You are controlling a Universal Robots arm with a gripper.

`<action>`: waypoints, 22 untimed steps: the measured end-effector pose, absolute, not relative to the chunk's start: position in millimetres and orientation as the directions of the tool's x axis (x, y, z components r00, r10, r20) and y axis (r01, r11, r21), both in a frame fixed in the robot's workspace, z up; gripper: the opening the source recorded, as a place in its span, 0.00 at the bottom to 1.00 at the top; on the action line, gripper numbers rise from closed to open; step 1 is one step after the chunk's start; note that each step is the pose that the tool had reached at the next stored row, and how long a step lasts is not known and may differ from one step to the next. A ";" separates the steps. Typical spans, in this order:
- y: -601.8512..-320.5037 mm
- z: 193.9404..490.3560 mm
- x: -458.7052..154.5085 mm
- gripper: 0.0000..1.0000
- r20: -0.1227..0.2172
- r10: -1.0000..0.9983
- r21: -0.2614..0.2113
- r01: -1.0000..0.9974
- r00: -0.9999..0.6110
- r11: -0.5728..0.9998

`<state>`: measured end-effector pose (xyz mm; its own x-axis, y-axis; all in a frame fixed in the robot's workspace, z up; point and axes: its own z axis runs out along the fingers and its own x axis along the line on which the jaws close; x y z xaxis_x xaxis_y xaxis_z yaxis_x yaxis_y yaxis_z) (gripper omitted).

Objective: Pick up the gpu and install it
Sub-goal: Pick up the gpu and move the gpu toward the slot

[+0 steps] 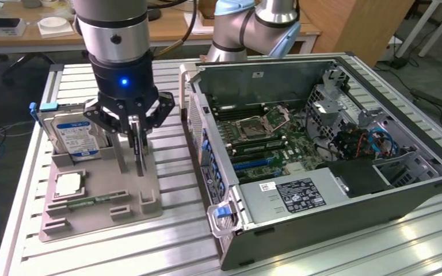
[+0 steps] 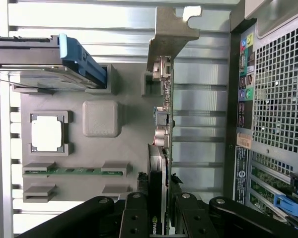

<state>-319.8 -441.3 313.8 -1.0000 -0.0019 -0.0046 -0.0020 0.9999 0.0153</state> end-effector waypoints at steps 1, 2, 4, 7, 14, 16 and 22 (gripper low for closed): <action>-441.3 314.6 -319.8 0.26 -0.005 -0.002 0.016 -0.002 -1.000 1.000; -441.3 314.5 -319.8 0.26 -0.005 -0.002 0.016 -0.002 -1.000 1.000; -441.3 314.5 -319.8 0.26 -0.005 -0.002 0.016 -0.002 -1.000 1.000; -441.3 314.9 -319.8 0.26 -0.005 -0.002 0.016 -0.002 -1.000 1.000; -441.3 319.5 -319.8 0.26 -0.005 -0.002 0.015 -0.002 -1.000 1.000; -441.3 321.5 -319.8 0.26 -0.005 -0.002 0.016 -0.002 -1.000 1.000; -441.3 324.7 -319.8 0.26 -0.005 -0.002 0.016 -0.002 -1.000 1.000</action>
<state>-319.8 -441.3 324.7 -1.0000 -0.0021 -0.0047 -0.0021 0.9999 0.0156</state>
